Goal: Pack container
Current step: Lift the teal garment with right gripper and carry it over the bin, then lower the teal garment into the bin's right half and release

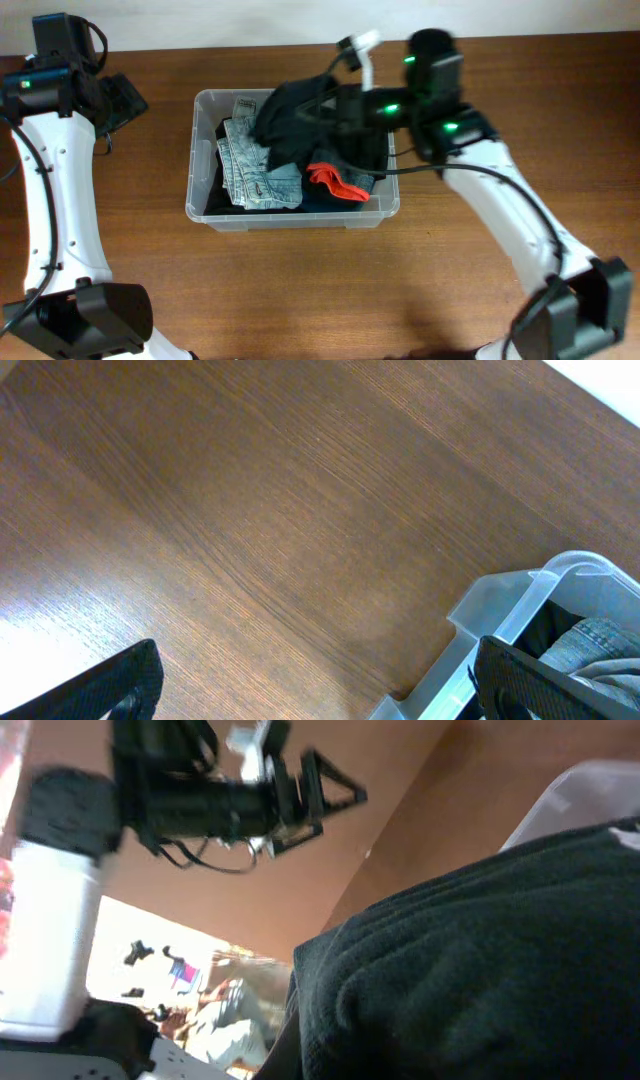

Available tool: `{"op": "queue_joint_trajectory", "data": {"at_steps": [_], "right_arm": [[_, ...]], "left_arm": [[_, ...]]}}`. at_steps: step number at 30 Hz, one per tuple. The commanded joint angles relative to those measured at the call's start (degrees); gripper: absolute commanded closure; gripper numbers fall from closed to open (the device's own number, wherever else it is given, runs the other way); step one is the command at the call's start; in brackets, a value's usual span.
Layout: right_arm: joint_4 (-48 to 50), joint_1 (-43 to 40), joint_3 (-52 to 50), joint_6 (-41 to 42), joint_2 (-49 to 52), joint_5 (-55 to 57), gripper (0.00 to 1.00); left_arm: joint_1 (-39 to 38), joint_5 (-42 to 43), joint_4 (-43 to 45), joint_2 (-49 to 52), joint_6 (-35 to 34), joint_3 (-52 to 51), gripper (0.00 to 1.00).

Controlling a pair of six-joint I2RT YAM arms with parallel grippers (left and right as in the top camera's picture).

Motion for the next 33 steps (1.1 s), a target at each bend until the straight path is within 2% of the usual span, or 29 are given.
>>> {"op": "queue_joint_trajectory", "data": {"at_steps": [1,15,20,22,26,27,30,31,33], "right_arm": [[1.73,1.77,0.94,-0.24,3.10,0.15,0.96],[1.97,0.57,0.94,-4.59,15.45,-5.11,0.93],[-1.14,-2.75,0.94,-4.74,16.04,-4.87,0.66],[-3.06,-4.55,0.94,-4.76,16.04,-4.87,0.66],[-5.29,-6.91,0.94,-4.79,16.02,-4.63,0.53],[-5.29,-7.10,0.94,-4.79,16.02,-4.42,0.47],[-5.31,-7.28,0.94,-4.76,16.00,-2.64,0.10],[-5.35,-7.26,0.94,-4.76,16.00,-2.25,0.02],[-5.73,-7.21,0.94,-4.79,16.00,-1.40,0.02]], "left_arm": [[0.09,-0.22,-0.07,-1.14,-0.55,0.35,0.01],[0.09,-0.24,-0.07,-1.14,-0.55,0.35,0.01],[0.09,-0.22,-0.07,-1.14,-0.55,0.35,0.01],[0.09,-0.24,-0.07,-1.14,-0.55,0.35,0.01],[0.09,-0.24,-0.07,-1.14,-0.55,0.35,0.01],[0.09,-0.22,-0.07,-1.14,-0.55,0.35,0.01],[0.09,-0.22,-0.07,-1.14,-0.55,0.35,0.01],[0.09,-0.22,-0.07,-1.14,-0.52,0.35,0.01],[0.09,-0.24,-0.07,-1.14,-0.52,0.35,0.01]]}}
